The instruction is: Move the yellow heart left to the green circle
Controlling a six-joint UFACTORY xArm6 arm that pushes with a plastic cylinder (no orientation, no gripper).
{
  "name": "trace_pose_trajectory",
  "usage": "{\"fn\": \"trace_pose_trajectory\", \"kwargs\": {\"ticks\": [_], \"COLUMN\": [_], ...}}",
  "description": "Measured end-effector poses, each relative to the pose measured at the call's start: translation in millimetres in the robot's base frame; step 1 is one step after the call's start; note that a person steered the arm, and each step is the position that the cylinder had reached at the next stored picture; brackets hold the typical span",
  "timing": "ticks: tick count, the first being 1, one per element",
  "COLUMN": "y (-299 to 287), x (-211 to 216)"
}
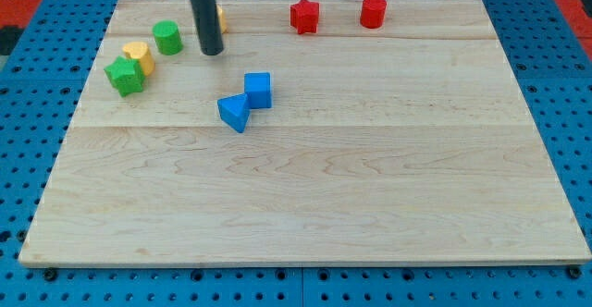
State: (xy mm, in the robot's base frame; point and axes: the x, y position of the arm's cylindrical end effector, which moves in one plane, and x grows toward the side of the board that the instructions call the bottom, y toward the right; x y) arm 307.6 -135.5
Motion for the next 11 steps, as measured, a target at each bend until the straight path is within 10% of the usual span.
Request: {"fn": "trace_pose_trajectory", "kwargs": {"ticks": [2, 4, 7, 11], "y": [-5.2, -39.4, -153.7, -137.3], "x": [-46.2, 40.6, 45.3, -40.6]}}
